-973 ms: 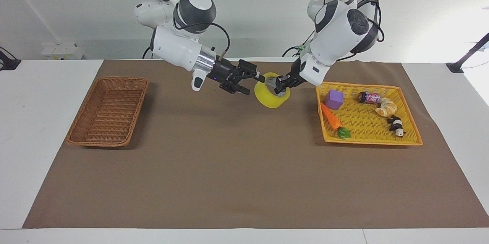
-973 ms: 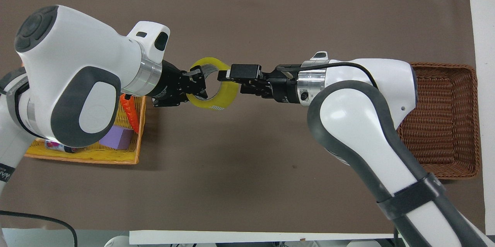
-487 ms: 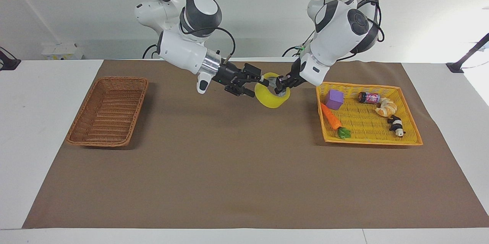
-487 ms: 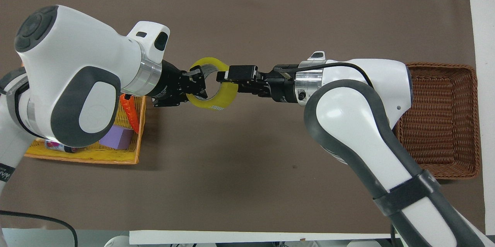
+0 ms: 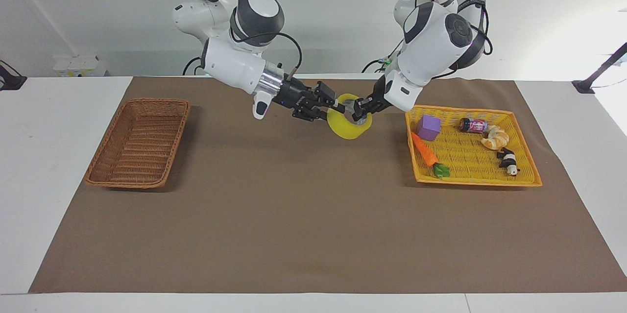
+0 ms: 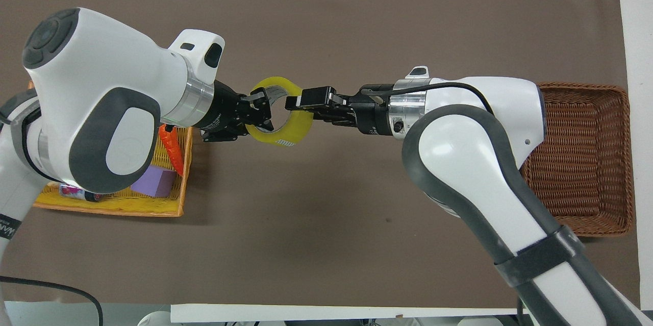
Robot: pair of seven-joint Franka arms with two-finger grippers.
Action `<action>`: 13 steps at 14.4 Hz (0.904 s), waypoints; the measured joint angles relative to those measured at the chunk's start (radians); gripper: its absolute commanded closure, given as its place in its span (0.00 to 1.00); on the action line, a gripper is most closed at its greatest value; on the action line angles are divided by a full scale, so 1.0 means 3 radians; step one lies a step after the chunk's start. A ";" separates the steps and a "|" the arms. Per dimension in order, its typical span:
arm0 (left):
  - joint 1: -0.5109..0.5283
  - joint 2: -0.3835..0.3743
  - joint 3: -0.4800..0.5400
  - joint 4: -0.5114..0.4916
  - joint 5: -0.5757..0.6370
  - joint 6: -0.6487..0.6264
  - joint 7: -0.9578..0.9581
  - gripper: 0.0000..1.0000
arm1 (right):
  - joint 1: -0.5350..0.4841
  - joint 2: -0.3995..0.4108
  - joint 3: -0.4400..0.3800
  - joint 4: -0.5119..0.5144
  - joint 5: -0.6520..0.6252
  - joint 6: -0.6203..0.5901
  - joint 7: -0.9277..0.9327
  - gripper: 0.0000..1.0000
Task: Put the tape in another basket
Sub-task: 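Close the right gripper on the tape roll rim beside the left gripper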
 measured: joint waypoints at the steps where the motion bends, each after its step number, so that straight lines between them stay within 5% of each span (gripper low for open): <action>1: 0.0000 0.0000 0.0000 0.0000 0.0000 0.0000 0.0000 0.97 | 0.0000 0.0000 0.0000 0.0000 0.0000 0.0000 -0.0001 1.00; 9: 0.0000 0.0000 0.0000 0.0000 0.0000 -0.0004 0.0000 0.95 | -0.0001 0.0000 -0.0001 0.0000 0.0000 -0.0009 -0.0003 1.00; 10: 0.0000 0.0000 0.0000 0.0000 0.0000 -0.0005 0.0000 0.79 | -0.0001 0.0000 -0.0001 0.0000 0.0000 -0.0009 -0.0004 1.00; 11: 0.0000 0.0000 0.0000 0.0000 0.0000 -0.0005 0.0000 0.40 | -0.0001 0.0000 -0.0001 0.0000 0.0000 -0.0010 -0.0004 1.00; 12: 0.0000 0.0000 0.0001 0.0001 0.0000 -0.0005 0.0000 0.15 | -0.0001 0.0000 -0.0001 0.0000 0.0000 -0.0010 -0.0004 1.00; 13: 0.0000 -0.0001 0.0001 0.0011 0.0000 -0.0005 -0.0004 0.02 | -0.0001 0.0001 -0.0001 -0.0002 0.0000 -0.0012 -0.0004 1.00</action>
